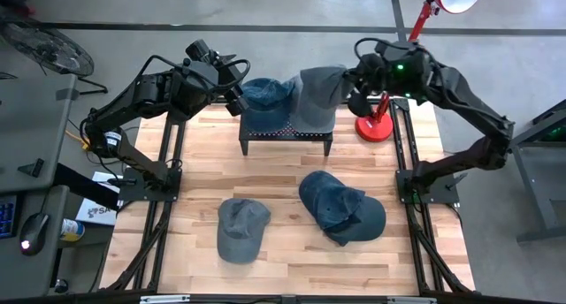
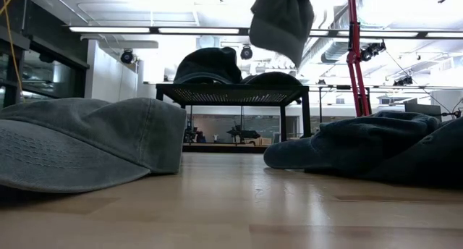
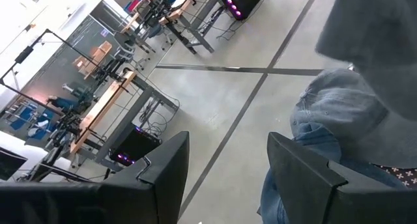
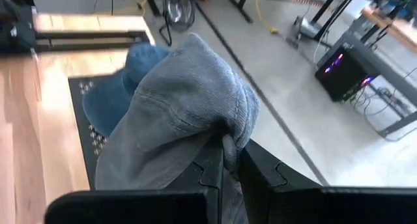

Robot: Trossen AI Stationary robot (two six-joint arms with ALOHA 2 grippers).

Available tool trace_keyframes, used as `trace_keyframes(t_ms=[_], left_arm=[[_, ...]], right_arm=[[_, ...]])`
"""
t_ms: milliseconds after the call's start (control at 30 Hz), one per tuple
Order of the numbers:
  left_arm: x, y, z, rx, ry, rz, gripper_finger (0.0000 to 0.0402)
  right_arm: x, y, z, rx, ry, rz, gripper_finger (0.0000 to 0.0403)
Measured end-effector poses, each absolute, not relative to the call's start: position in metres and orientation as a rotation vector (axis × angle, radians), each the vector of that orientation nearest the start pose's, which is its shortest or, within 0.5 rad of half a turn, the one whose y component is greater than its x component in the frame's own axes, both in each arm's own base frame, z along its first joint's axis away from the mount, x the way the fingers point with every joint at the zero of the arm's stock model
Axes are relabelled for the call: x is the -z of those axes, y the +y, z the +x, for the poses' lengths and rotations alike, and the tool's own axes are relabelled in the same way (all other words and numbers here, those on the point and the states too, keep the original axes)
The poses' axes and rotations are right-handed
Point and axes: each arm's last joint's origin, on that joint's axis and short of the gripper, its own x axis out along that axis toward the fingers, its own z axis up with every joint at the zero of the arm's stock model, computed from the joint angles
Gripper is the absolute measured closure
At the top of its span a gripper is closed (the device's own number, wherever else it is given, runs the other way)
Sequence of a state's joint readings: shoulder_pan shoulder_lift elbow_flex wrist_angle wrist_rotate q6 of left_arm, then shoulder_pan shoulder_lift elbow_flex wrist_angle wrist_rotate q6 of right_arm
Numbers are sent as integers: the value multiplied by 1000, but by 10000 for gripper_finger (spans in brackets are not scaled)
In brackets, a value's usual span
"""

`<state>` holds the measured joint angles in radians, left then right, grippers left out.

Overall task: Pick & Place hat
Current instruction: Stack the top gray cap on the gray cap on the shelf

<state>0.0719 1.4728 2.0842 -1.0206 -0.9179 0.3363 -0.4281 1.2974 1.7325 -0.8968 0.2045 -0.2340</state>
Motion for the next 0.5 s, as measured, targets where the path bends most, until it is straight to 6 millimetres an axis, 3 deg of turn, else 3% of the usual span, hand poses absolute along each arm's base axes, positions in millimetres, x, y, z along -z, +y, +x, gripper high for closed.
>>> trace_keyframes(t_ms=[200, 500], left_arm=[[-522, 40, 236, -905, 551, 479, 200], [-522, 40, 236, -906, 551, 479, 200]], right_arm=[[-473, -95, 209, 539, 532, -151, 383], [-464, -101, 223, 525, 573, -142, 383]])
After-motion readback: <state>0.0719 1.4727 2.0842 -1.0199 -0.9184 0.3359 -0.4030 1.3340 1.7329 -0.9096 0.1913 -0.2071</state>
